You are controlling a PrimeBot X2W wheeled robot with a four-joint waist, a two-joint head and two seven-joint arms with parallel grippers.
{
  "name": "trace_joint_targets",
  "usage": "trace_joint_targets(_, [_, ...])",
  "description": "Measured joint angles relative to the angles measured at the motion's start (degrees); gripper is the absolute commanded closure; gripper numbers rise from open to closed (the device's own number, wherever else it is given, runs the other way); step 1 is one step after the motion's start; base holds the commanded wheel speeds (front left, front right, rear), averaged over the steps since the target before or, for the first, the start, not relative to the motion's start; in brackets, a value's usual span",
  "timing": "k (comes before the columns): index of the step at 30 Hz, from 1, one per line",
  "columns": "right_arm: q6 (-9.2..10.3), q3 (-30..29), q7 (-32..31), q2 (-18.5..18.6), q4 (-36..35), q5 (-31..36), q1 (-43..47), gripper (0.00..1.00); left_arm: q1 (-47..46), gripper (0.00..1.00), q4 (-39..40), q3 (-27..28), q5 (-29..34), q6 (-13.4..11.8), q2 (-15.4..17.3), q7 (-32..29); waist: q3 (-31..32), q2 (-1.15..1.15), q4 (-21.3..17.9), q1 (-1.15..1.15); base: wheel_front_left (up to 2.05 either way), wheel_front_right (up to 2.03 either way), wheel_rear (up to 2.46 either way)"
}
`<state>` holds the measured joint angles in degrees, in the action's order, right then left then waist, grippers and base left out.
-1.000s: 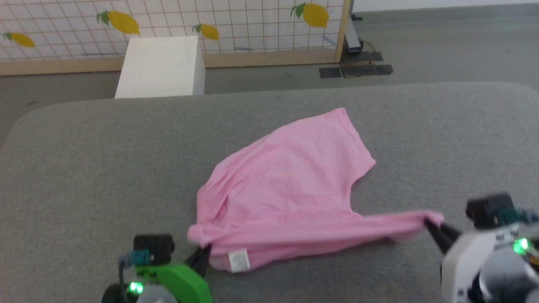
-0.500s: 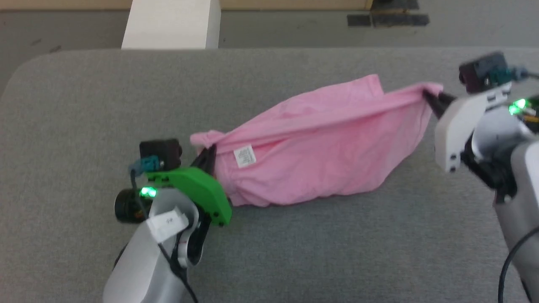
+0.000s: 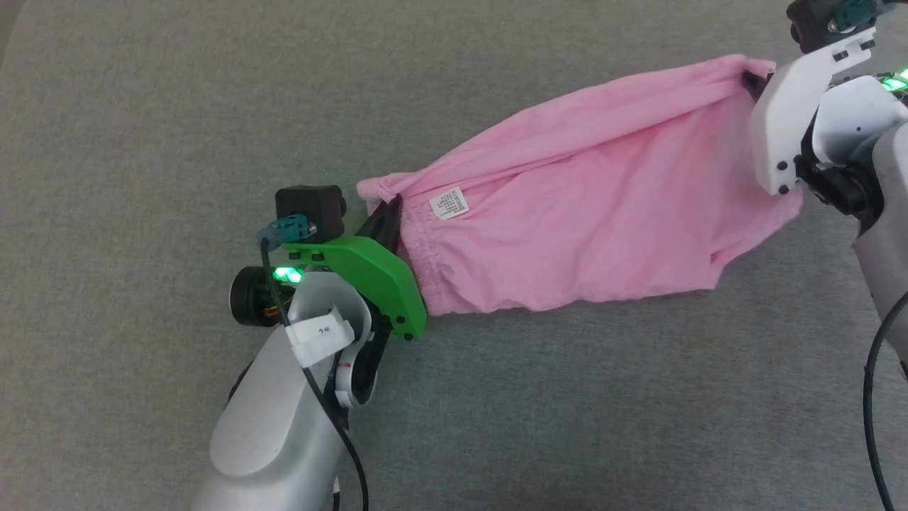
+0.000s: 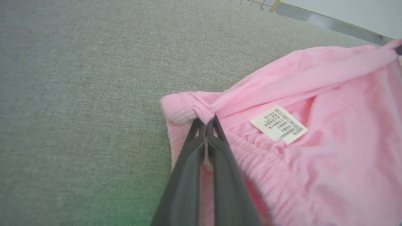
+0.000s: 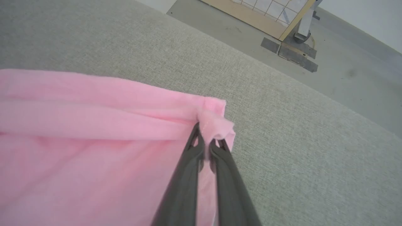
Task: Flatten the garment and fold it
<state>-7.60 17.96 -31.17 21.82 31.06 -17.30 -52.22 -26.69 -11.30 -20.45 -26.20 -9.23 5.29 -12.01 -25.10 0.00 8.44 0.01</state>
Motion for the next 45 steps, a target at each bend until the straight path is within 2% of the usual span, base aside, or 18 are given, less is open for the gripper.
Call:
trace_joint_targets(3, [0.0, 1.5, 0.8, 0.2, 2.5, -0.7, -1.5, 1.0, -0.2, 1.0, -0.6, -0.2, -0.1, 0.1, -0.1, 0.6, -1.2, 0.0, 1.2, 0.0, 0.0, 0.0, 0.0])
trace_joint_targets(4, [0.0, 2.0, 1.1, 0.2, 3.4, -1.0, -1.9, 0.44, -0.2, 0.56, -0.7, -0.2, -0.1, 0.1, -0.1, 0.7, -1.4, 0.0, 1.5, 0.0, 0.0, 0.0, 0.0])
trace_joint_targets(5, [0.0, 2.2, 1.9, 0.1, 4.2, -1.5, -2.1, 0.0, -0.2, 0.05, -0.9, -0.2, -0.1, 0.1, -0.2, 1.2, -1.5, 0.0, 1.8, 0.0, 0.0, 0.0, 0.0])
trace_joint_targets(6, [0.0, 2.2, 4.3, -0.1, 6.2, -2.9, -2.3, 0.0, 0.0, 0.0, -1.1, -0.1, -0.7, 0.2, -0.2, 2.7, -1.0, 0.0, 2.0, 0.0, 0.0, 0.0, 0.0])
trace_joint_targets(8, [0.0, 2.4, 6.6, -0.1, 7.0, -3.6, -2.2, 0.0, 0.7, 0.0, -1.2, 0.0, -0.7, 0.7, -0.1, 3.9, -0.2, 0.0, 2.1, 0.0, 0.0, 0.0, 0.0])
trace_joint_targets(9, [0.0, 1.8, 11.2, -0.1, 7.2, -4.9, -1.0, 0.0, 2.7, 0.0, -0.2, -0.1, -0.9, 1.4, 0.0, 6.6, 1.6, 0.0, 2.1, 0.0, 0.0, 0.0, 0.0])
trace_joint_targets(12, [0.0, 0.0, 16.5, -0.1, 6.6, -5.6, 2.7, 0.0, 5.7, 0.0, 1.6, -0.8, -0.2, 1.7, 0.8, 9.0, 4.1, 0.0, 2.0, 0.0, 0.0, 0.0, 0.0])
trace_joint_targets(16, [0.0, -3.5, 22.5, -0.5, 3.4, -6.1, 10.4, 0.0, 10.8, 0.0, 4.1, -2.6, 0.8, 2.0, 2.4, 10.1, 8.3, 0.0, 1.3, -0.01, 0.0, 0.0, 0.0])
trace_joint_targets(21, [0.01, -9.7, 27.1, -2.8, -4.6, -5.3, 22.0, 0.0, 15.9, 0.0, 5.7, -4.6, 1.5, 2.0, 3.1, 9.9, 13.2, 0.0, 0.1, -0.01, 0.0, 0.0, 0.0])
trace_joint_targets(24, [0.02, -13.8, 28.9, -5.6, -10.3, -3.9, 28.7, 0.0, 16.9, 0.0, 5.3, -5.7, 2.0, 2.0, 3.2, 9.4, 15.3, 0.0, -1.0, -0.01, 0.0, 0.0, 0.0])
trace_joint_targets(28, [0.02, -18.4, 29.8, -11.0, -17.6, -0.7, 37.4, 0.0, 17.1, 0.0, 2.7, -6.3, 2.6, 1.5, 3.4, 9.0, 16.8, 0.0, -3.1, -0.01, 0.0, 0.0, 0.0])
trace_joint_targets(32, [0.02, -21.0, 30.0, -16.3, -23.8, 1.3, 44.2, 0.0, 16.6, 0.0, -0.4, -6.2, 2.8, 1.1, 3.2, 8.8, 17.5, 0.0, -5.3, -0.01, 0.0, 0.0, 0.0])
trace_joint_targets(40, [0.02, -20.7, 29.1, -18.6, -29.8, 2.9, 49.0, 0.0, 12.4, 0.0, -9.4, -4.7, 2.9, -1.5, 2.2, 8.5, 17.1, 0.0, -8.5, -0.01, 0.0, 0.0, 0.0])
trace_joint_targets(45, [0.02, -19.7, 28.6, -18.8, -30.8, 3.0, 49.0, 0.0, 9.5, 0.0, -15.2, -4.3, 3.6, -4.9, 2.2, 5.4, 15.9, 0.0, -9.8, -0.01, 0.0, 0.0, 0.0])
